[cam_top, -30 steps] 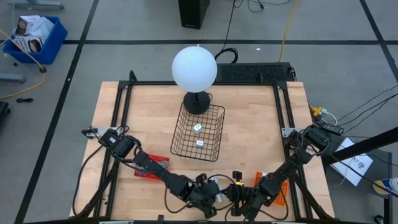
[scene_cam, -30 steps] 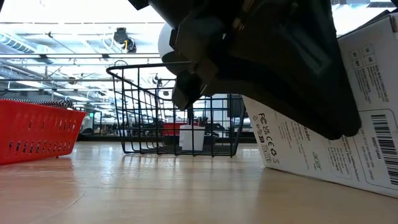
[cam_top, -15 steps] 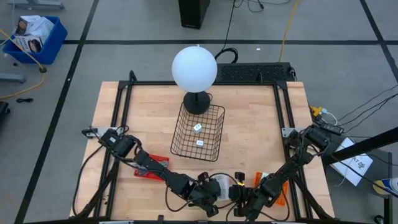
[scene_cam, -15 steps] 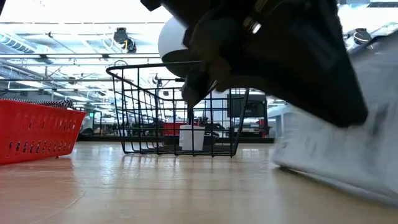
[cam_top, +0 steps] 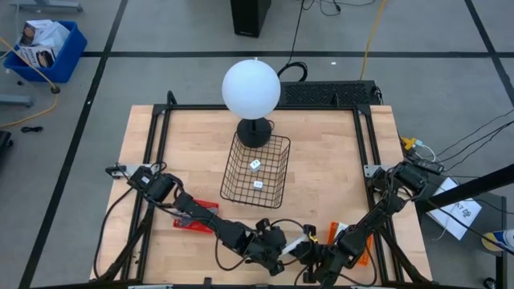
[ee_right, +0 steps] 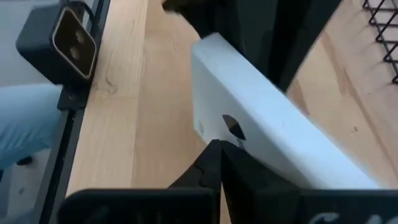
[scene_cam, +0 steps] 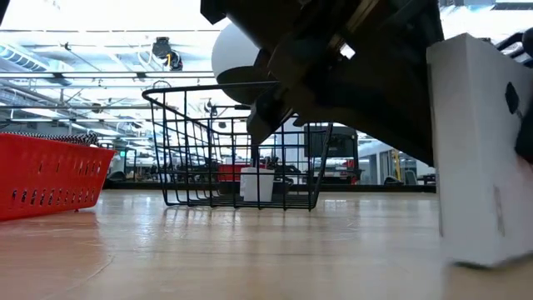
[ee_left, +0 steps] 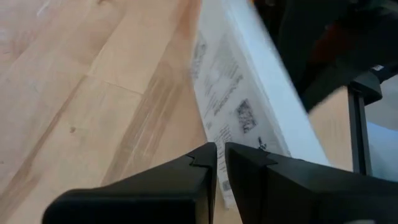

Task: Pick and place items into bin
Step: Put the card reader box into the orange bin

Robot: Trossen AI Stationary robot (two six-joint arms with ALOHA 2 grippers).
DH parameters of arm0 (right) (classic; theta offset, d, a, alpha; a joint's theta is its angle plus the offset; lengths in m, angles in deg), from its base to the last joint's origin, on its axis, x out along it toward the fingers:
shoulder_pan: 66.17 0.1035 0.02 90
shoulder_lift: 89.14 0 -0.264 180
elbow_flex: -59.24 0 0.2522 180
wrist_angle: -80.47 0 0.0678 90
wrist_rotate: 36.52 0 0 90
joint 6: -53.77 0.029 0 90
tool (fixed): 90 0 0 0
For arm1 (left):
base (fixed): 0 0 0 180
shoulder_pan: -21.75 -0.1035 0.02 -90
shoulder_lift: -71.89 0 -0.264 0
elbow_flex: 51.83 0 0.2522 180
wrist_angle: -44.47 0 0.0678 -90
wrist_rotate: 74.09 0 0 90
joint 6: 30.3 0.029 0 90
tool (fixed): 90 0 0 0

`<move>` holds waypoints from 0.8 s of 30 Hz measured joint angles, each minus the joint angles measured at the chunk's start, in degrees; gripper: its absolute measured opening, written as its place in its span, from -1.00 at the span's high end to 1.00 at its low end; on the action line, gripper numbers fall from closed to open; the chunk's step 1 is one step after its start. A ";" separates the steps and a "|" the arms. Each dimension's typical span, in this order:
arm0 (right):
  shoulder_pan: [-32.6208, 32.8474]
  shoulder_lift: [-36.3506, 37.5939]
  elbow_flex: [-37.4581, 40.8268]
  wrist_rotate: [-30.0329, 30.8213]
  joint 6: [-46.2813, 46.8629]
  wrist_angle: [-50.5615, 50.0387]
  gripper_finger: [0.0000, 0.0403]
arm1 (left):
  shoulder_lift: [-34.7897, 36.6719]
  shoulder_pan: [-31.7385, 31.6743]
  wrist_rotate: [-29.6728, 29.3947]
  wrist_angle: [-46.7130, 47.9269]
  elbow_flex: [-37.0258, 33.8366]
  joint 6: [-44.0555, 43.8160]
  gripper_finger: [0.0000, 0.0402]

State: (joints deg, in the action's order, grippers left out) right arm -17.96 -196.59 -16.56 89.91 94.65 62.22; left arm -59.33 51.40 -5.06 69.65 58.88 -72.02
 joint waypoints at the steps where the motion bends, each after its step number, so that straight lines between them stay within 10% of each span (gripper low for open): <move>1: -0.01 0.05 -0.04 0.42 -0.02 0.02 1.00 | 0.00 0.00 0.10 0.02 0.00 -0.05 0.79; 24: 0.21 0.30 -0.04 -1.69 0.48 -0.48 1.00 | 0.00 0.26 1.27 0.30 0.00 -0.02 0.79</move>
State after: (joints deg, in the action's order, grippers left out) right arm -17.74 -196.30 -16.60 88.22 95.13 61.73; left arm -59.33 51.66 -3.79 69.95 58.88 -72.03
